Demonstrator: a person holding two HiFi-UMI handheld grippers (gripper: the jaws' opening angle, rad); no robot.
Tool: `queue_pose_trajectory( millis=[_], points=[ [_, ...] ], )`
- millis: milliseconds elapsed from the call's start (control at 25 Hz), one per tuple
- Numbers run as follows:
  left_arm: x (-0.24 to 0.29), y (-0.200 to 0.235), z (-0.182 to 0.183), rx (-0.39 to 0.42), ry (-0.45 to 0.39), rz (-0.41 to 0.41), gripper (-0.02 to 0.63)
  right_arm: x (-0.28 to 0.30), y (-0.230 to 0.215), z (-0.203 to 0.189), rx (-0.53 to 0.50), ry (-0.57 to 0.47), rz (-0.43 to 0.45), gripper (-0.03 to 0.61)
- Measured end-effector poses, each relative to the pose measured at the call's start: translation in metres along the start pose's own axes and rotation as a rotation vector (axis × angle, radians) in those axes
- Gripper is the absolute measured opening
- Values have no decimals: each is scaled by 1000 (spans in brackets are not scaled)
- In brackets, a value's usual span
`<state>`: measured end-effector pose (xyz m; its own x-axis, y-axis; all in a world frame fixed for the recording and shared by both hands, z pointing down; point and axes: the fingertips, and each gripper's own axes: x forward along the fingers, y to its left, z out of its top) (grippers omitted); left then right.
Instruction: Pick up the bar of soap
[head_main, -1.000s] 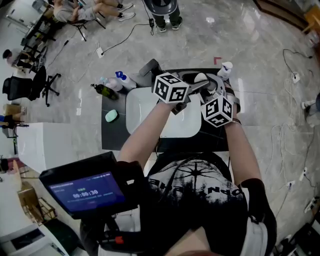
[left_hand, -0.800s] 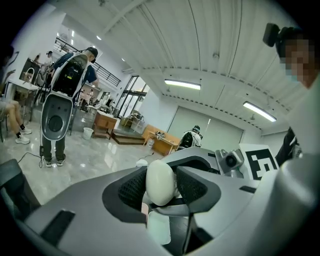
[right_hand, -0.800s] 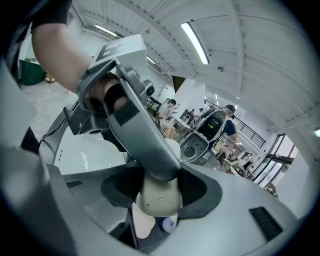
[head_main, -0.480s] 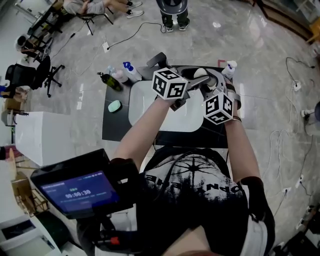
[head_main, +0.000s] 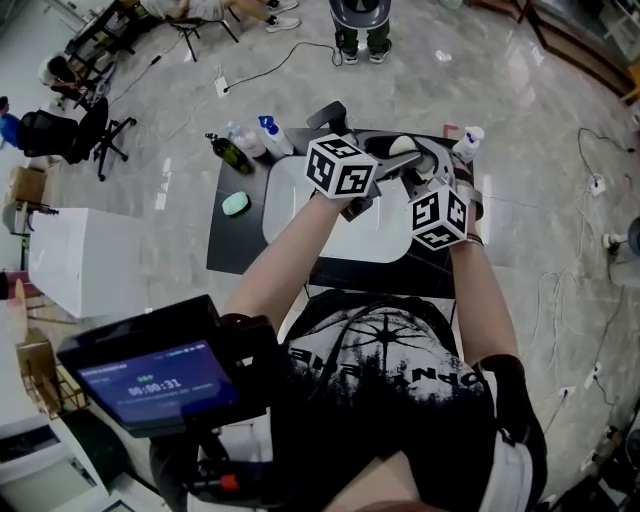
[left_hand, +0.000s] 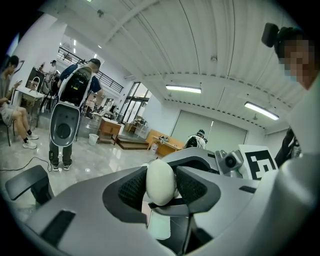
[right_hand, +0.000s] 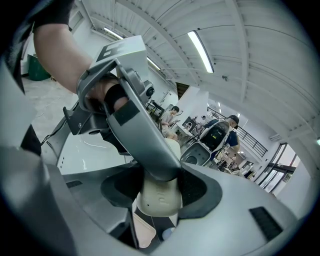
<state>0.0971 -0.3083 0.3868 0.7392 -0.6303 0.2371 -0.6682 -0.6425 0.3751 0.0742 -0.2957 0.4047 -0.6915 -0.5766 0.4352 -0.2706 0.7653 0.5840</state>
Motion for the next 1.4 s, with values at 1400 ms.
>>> queue_pose_trajectory(
  millis=[1400],
  points=[
    [-20, -40, -90, -113, 27, -61, 179, -31, 90, -32, 56, 86, 79, 213]
  ],
)
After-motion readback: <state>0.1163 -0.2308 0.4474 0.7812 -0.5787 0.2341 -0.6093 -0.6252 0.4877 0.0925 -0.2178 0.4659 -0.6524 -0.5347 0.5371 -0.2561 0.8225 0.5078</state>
